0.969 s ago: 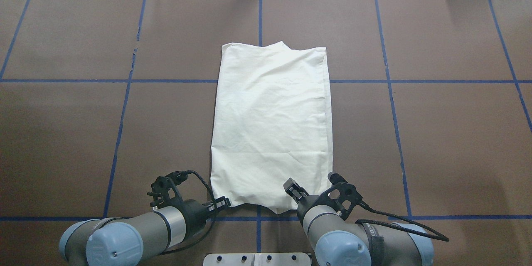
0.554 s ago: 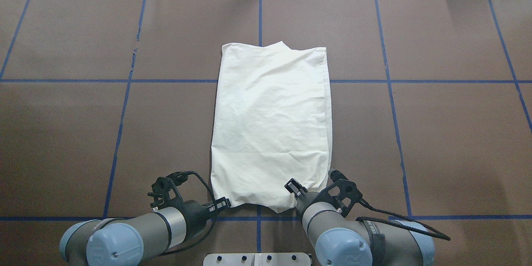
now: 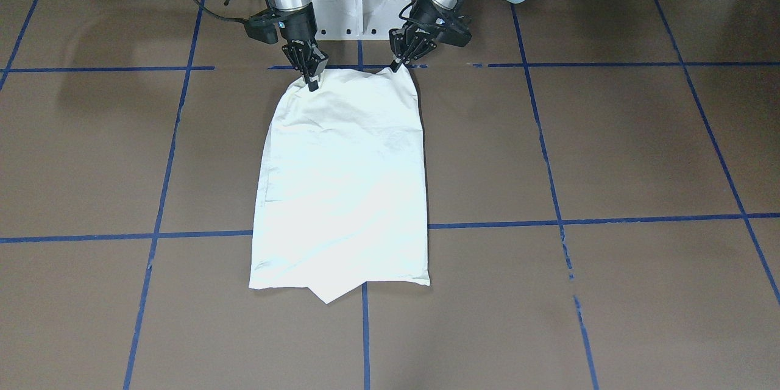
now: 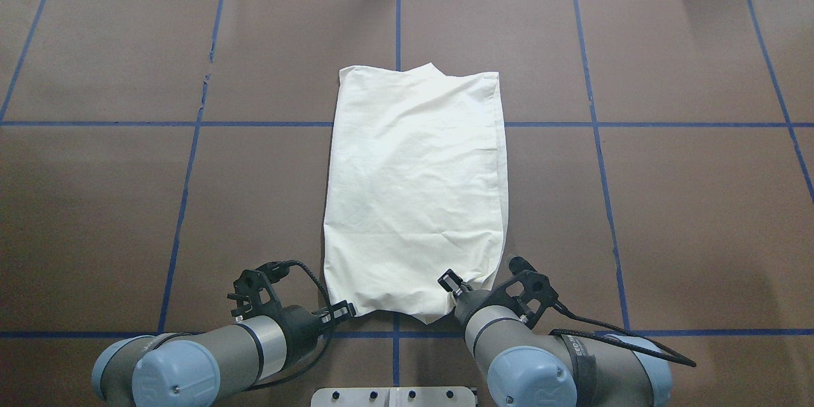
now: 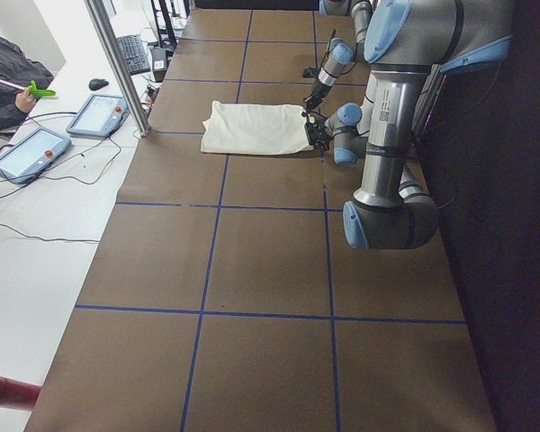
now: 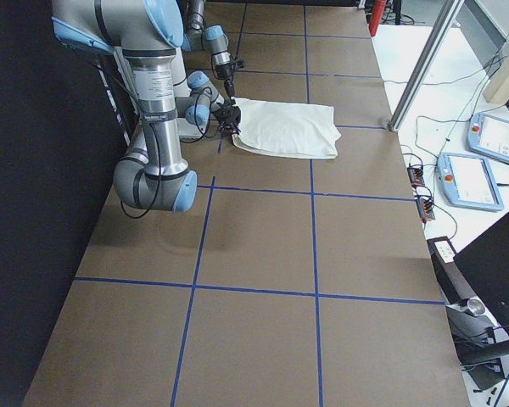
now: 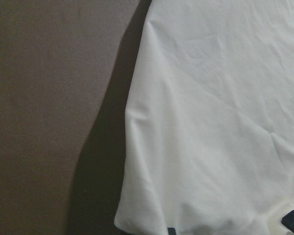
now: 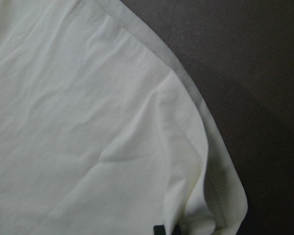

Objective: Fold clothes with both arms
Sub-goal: 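Grasp the shirt's near edge with both grippers and lift it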

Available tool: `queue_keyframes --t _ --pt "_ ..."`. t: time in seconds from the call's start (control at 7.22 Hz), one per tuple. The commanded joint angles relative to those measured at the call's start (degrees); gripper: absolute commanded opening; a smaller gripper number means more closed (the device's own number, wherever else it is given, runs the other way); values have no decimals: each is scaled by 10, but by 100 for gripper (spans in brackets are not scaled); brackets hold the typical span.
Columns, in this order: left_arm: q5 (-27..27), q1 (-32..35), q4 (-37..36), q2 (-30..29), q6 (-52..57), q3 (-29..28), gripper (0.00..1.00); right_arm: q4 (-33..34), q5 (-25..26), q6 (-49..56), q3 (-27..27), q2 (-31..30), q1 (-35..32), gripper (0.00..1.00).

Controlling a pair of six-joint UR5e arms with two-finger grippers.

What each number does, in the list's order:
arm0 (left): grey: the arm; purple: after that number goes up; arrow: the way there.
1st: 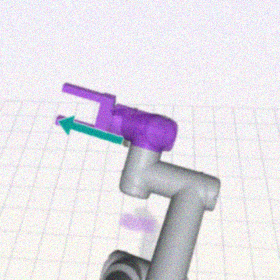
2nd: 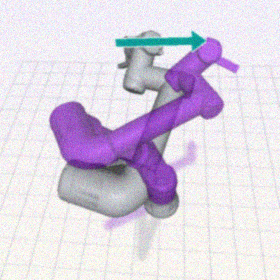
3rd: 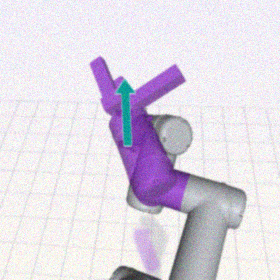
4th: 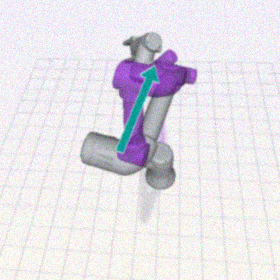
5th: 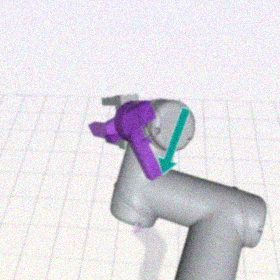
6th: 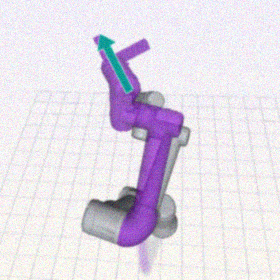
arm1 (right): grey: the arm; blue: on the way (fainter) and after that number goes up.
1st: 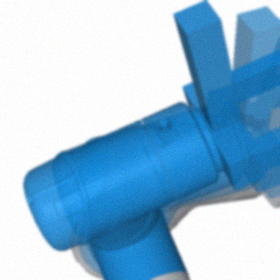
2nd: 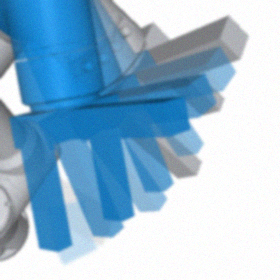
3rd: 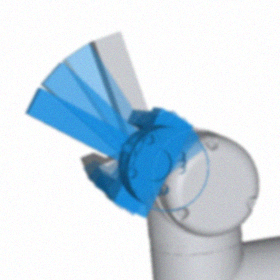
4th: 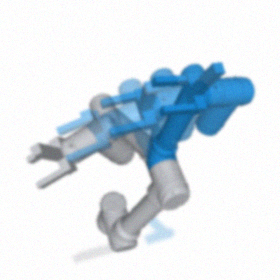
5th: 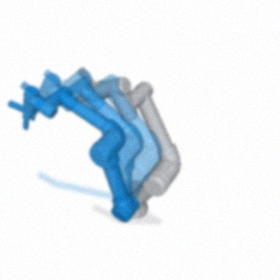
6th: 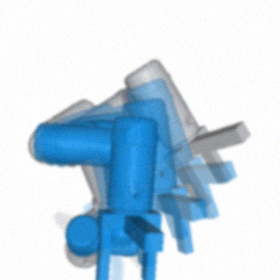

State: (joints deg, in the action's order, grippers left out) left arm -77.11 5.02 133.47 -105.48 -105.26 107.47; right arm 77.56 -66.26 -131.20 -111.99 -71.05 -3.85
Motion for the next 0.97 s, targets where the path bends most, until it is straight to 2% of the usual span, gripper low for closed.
queue_keyframes --t 0.0,0.14,0.28,0.42,0.69,0.83 --pt "-34 5 -156 2 10 150 0 2 5 2 -108 -41 -2 0" --pt "-37 3 -255 -2 9 238 0 40 3 2 -184 -66 4 0" --pt "-37 3 -332 -2 3 317 0 122 2 2 -263 -66 30 0" --pt "-54 0 -381 -3 2 358 0 172 1 2 -318 -63 49 0" --pt "-66 2 -389 -33 11 318 0 185 2 10 -293 -48 51 0" --pt "-66 26 -390 -60 13 279 0 185 -2 16 -227 9 13 0"
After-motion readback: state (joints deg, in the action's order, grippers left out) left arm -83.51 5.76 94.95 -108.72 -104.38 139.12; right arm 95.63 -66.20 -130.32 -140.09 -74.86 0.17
